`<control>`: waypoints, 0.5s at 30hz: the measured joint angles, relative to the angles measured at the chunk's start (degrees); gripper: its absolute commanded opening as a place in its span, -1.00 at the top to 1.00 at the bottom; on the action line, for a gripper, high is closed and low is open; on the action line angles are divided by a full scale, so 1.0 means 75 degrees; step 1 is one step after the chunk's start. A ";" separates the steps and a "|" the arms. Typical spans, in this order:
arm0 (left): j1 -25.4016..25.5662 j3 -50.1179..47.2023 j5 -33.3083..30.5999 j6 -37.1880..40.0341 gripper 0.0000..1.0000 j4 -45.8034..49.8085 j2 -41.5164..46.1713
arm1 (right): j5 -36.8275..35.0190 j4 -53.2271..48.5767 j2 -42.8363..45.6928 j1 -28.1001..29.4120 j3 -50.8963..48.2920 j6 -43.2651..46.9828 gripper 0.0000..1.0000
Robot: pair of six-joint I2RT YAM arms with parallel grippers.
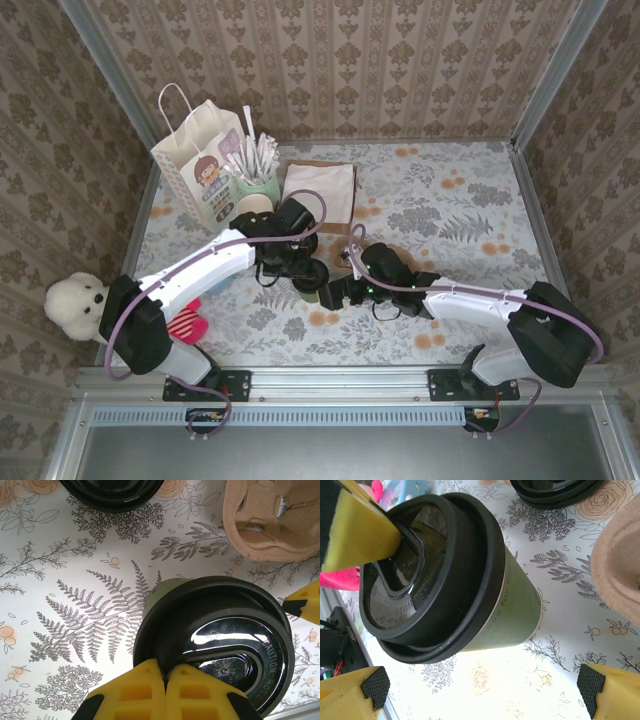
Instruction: Pack the takeout coffee
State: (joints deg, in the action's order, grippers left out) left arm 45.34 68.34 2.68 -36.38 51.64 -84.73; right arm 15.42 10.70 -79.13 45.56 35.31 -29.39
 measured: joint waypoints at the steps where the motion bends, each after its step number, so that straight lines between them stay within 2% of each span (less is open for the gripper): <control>1: 0.0000 0.0012 0.0020 0.0003 1.00 0.0000 -0.0009 | 0.0006 0.0009 -0.0035 0.0000 -0.0009 -0.0047 -0.99; 8: 0.0000 0.0029 0.0073 0.0000 1.00 0.0012 -0.0026 | -0.0125 0.1029 -0.0166 0.0006 -0.0242 -0.0105 -0.99; 15: 0.0000 0.0044 0.0093 0.0003 1.00 0.0023 -0.0044 | -0.0530 0.1588 -0.0166 0.0064 -0.0423 0.0764 -0.98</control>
State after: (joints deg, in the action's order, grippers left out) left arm 45.34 68.66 3.38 -36.36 51.81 -85.06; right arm 11.44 22.61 -80.38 46.04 32.14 -23.66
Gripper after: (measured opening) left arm 0.043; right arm 0.992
